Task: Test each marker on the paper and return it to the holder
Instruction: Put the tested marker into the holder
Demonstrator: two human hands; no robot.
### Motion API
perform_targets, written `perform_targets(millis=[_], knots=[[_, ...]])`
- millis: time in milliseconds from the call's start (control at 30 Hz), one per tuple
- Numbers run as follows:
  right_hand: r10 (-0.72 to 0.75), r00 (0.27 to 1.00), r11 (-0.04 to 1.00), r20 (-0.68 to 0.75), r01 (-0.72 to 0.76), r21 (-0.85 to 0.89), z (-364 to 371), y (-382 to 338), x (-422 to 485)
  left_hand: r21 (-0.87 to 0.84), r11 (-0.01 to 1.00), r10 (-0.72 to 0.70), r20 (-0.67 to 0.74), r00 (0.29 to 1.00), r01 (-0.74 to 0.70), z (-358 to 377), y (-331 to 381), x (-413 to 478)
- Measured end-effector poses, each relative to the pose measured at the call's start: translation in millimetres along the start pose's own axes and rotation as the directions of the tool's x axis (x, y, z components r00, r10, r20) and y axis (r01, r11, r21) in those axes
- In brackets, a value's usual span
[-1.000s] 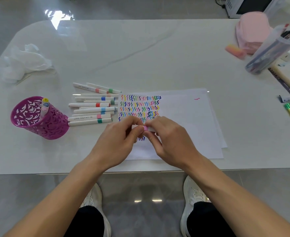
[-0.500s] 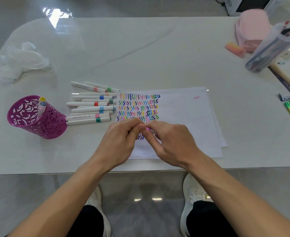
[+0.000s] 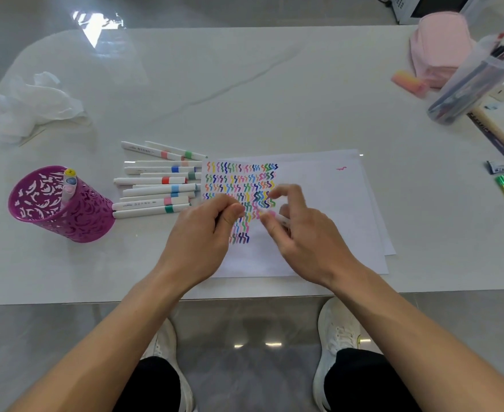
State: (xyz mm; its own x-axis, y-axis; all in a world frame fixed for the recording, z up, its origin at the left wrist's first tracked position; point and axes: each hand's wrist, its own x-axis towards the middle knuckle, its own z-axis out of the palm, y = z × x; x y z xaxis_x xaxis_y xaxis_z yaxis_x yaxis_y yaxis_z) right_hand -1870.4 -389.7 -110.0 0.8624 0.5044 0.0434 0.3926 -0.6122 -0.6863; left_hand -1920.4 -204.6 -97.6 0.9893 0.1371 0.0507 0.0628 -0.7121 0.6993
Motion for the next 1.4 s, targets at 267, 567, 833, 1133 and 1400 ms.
perform_targets(millis=[267,567,833,1133,1400], knots=[[0.246,0.968,0.785,0.054,-0.231,0.575,-17.2,8.4,8.6,0.165,0.985,0.033,0.110,0.993,-0.051,5.6,-8.5,-0.3],[0.239,0.968,0.737,0.075,-0.231,0.635,-15.7,20.1,9.9,0.179,0.982,0.015,0.237,0.971,-0.059,9.5,-10.1,0.3],[0.292,0.955,0.703,0.057,-0.254,0.664,-5.2,17.1,9.6,0.211,0.977,-0.034,0.273,0.962,-0.026,10.8,-10.0,4.7],[0.306,0.951,0.794,-0.052,-0.225,0.565,3.1,23.1,7.9,0.212,0.977,-0.071,0.292,0.954,0.007,11.5,-8.2,8.6],[0.317,0.947,0.795,-0.057,-0.232,0.561,5.5,24.1,7.8,0.196,0.981,-0.058,0.292,0.955,0.000,11.4,-11.3,8.4]])
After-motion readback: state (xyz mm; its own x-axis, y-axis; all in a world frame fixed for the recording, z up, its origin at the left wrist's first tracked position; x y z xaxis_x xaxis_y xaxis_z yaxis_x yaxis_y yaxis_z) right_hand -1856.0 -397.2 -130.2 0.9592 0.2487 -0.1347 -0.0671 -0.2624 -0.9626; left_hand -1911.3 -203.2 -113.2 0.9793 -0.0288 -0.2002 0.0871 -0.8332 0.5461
